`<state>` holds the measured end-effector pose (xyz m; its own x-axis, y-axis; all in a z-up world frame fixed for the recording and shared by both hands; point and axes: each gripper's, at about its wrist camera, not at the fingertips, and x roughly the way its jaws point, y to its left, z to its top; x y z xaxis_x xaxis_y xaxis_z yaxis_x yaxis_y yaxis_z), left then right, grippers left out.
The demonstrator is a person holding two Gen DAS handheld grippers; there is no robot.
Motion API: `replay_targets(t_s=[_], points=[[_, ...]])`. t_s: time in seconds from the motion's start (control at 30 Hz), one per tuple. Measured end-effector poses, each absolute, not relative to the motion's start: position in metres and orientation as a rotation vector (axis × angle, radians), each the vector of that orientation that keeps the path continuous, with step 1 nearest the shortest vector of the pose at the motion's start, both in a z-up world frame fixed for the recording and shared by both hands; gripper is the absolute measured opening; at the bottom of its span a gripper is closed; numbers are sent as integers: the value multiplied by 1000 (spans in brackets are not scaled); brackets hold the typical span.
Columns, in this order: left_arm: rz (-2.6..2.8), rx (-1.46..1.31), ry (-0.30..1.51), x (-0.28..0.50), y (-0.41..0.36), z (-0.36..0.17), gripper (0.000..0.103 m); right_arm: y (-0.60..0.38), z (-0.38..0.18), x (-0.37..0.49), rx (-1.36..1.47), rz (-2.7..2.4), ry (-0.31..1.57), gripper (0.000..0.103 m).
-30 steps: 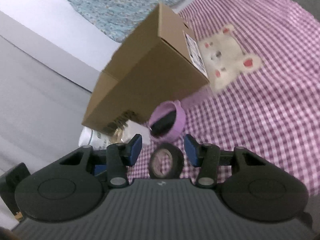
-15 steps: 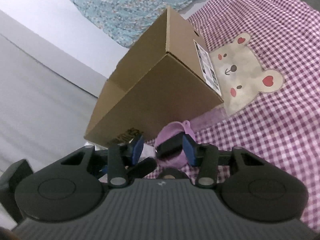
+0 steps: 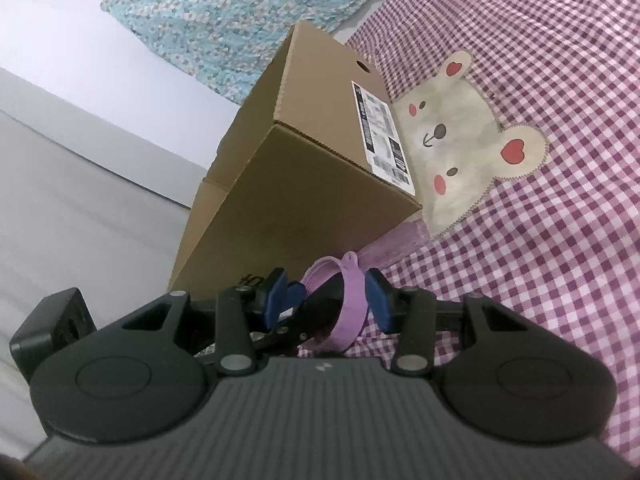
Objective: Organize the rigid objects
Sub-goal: 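Lower the right gripper into the pink bowl and grasp the black item, then lift the black item with the right gripper and release it into the box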
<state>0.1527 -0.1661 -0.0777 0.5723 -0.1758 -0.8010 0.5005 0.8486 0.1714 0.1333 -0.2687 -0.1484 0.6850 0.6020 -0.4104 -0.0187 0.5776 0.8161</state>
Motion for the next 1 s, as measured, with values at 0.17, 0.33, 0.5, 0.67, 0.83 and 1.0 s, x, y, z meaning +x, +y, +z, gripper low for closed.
replay_targets(t_s=[0.17, 0.33, 0.5, 0.67, 0.83, 1.0], points=[[-414, 469, 912, 155, -169, -86, 44, -272, -152, 133, 906, 418, 744, 43], [-414, 443, 928, 161, -166, -89, 42, -273, -158, 133, 922, 422, 745, 43], [-394, 399, 923, 162, -161, -88, 31, -273, -160, 131, 929, 425, 742, 43], [-405, 321, 890, 156, -153, -80, 30, -275, -158, 129, 945, 437, 726, 43], [-421, 253, 863, 148, -146, -71, 30, -271, -156, 132, 995, 461, 730, 43], [-453, 197, 832, 134, -138, -56, 30, -262, -154, 129, 1021, 449, 732, 41]])
